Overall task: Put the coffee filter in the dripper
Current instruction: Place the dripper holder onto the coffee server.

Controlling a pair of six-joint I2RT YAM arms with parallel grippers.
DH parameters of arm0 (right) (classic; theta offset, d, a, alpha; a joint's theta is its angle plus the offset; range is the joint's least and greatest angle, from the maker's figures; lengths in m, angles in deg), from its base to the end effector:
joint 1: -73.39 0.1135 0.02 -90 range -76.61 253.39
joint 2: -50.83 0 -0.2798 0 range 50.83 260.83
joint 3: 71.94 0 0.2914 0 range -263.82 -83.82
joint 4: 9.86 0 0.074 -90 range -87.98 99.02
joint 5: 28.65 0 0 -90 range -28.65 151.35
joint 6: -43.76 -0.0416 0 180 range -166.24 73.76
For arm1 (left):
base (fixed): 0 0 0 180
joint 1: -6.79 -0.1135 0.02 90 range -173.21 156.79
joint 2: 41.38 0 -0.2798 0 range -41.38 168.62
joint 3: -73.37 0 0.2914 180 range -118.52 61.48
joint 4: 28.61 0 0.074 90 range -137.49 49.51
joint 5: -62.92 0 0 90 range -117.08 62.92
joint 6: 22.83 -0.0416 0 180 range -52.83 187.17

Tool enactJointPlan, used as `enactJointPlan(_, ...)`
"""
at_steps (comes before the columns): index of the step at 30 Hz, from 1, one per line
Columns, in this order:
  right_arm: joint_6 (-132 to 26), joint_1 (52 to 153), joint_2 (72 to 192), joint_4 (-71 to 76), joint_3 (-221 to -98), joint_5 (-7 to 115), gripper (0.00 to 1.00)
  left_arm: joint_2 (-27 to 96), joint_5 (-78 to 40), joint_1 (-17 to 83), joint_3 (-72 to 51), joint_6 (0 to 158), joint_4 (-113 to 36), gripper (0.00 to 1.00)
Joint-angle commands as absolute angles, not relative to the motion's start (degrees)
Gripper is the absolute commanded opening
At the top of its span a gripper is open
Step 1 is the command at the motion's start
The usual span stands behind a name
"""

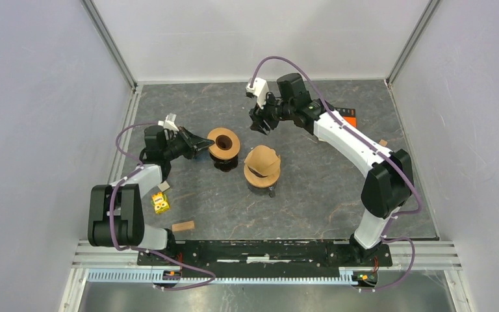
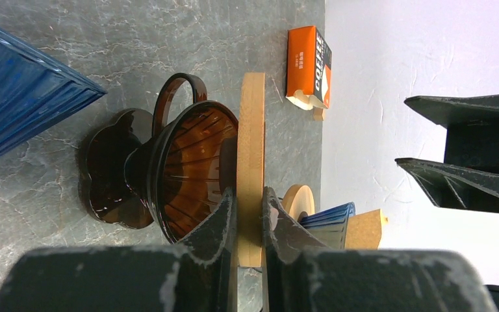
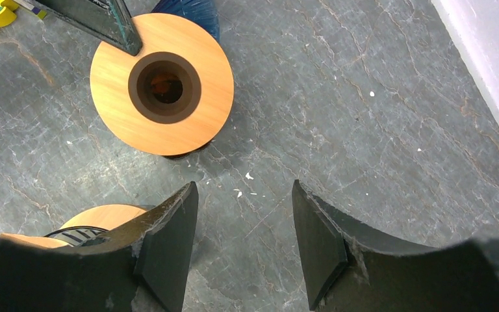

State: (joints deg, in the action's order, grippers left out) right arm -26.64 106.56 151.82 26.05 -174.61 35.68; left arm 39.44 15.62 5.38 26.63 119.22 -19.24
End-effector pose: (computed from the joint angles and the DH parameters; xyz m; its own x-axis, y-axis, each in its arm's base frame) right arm 0.3725 0.2650 0.3340 -0.1776 -0.4773 -0.8606 -0.9049 0.4229 -0.0478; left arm 0.3123 -0.0205 0.1827 -0.7284 -0.5976 -0.3351 0.0381 0.4530 -0.8907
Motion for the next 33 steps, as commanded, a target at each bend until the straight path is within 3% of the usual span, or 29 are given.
enactJointPlan(1, -25.9, 106.7, 149.0, 24.5, -173.9, 35.1, 0.61, 40.1, 17.2, 4.8, 25.5, 120.1, -16.8, 0.15)
enactJointPlan(17, -25.4, 106.7, 148.8, 24.5, -172.2, 34.4, 0.61, 39.3, 15.9, 4.7, 23.1, 113.7, -25.4, 0.38)
enactJointPlan(33, -24.8, 106.7, 148.6, 24.8, -170.8, 33.8, 0.61, 35.8, 12.2, 4.7, 20.6, 105.8, -36.1, 0.49)
